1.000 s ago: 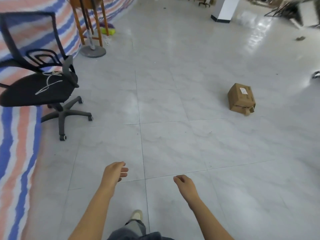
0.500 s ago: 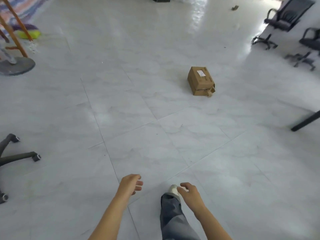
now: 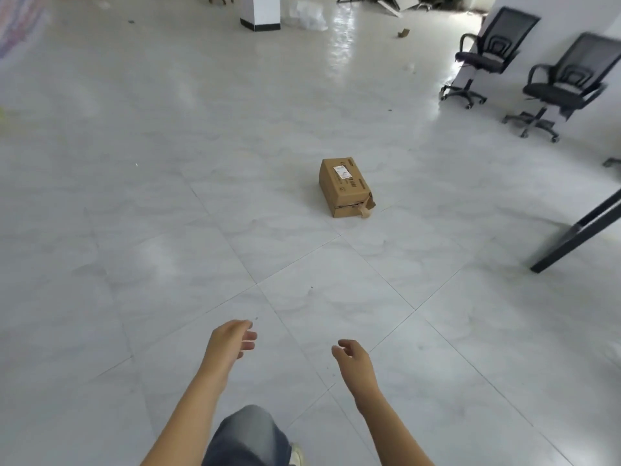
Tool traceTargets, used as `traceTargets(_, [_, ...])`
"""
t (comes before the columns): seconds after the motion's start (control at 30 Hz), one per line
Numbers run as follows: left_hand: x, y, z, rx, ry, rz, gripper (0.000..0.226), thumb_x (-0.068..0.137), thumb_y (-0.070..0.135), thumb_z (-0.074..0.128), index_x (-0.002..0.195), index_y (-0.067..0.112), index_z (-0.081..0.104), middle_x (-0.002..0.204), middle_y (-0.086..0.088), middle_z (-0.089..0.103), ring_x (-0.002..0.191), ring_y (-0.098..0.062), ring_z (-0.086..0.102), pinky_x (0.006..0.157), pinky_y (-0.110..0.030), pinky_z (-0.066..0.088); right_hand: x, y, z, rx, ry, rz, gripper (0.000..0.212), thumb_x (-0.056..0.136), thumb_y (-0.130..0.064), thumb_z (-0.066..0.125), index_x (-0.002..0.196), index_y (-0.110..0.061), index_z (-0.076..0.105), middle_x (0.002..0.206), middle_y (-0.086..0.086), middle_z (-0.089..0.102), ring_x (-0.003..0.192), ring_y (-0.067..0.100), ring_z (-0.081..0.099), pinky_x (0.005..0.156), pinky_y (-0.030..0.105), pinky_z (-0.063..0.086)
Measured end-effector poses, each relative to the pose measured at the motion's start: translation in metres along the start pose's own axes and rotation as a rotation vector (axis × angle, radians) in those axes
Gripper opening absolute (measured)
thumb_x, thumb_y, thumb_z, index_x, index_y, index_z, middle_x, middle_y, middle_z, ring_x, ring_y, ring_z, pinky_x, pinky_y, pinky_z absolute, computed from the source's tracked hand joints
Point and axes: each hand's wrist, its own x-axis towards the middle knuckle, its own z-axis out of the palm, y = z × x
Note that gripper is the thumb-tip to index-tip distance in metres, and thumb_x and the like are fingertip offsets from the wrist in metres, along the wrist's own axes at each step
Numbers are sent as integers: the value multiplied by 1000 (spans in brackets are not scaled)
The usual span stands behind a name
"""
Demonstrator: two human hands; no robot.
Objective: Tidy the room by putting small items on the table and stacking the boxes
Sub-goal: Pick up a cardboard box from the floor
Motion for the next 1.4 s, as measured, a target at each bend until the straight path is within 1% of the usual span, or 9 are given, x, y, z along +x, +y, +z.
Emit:
traceTargets(0.23, [86,42,32,21,25,-108,19,93,14,48,100,1,60,90,-15,66,79,-28,60,70,-31,41,85,-38,-24,-50,9,39,41,95,-25,47,133,-11,46,133,7,50,120,20,48,93,28,40])
traceTargets(0.37, [163,113,58,-53,40,-59,18,93,15,47,100,3,59,91,-14,64,77,-26,58,68,-31,39,151,-79,-49,-46,74,63,40,94,-24,47,132,-10,47,132,8,50,104,16,47,84,25,36])
traceTargets(0.6, [264,235,140,-55,-79,10,13,92,13,48,84,9,58,77,-8,63,65,-19,56,62,-26,37,257,-161,-95,-15,184,96,38,94,-24,47,131,-12,47,133,7,48,106,14,45,83,26,35])
traceTargets(0.77, [302,262,192,50,-165,-63,14,91,13,50,79,12,57,77,-7,63,66,-19,56,63,-27,38,299,-182,-105,-23,159,170,39,95,-23,46,132,-12,46,133,7,48,112,17,48,84,25,36])
traceTargets(0.93, [338,276,231,184,-215,-151,11,89,12,51,82,9,58,80,-10,64,67,-20,58,63,-26,38,363,-205,-128,9,157,237,36,95,-20,45,128,-7,48,114,5,54,82,11,49,77,25,38])
traceTargets(1.0, [368,299,245,175,-156,-131,11,89,12,50,83,8,58,79,-10,64,66,-21,57,61,-26,37,407,-225,-145,-8,161,210,35,95,-21,45,127,-7,48,108,3,53,88,14,47,77,26,37])
traceTargets(1.17, [441,382,298,117,-39,-12,13,91,13,50,93,4,59,81,-11,63,67,-20,56,62,-26,38,526,-295,-200,-62,136,90,40,95,-24,44,131,-8,46,130,7,52,105,18,50,86,27,39])
traceTargets(1.3, [471,430,360,132,-57,45,13,92,15,49,89,7,59,84,-10,64,72,-20,57,65,-28,39,596,-344,-247,-14,168,51,36,94,-23,44,127,-9,50,104,1,55,93,16,50,79,28,40])
traceTargets(1.4, [483,443,391,211,-126,28,15,93,16,48,88,8,60,91,-10,65,81,-21,57,76,-31,40,629,-359,-259,15,137,81,36,95,-22,44,127,-8,50,110,3,55,94,17,49,79,27,39])
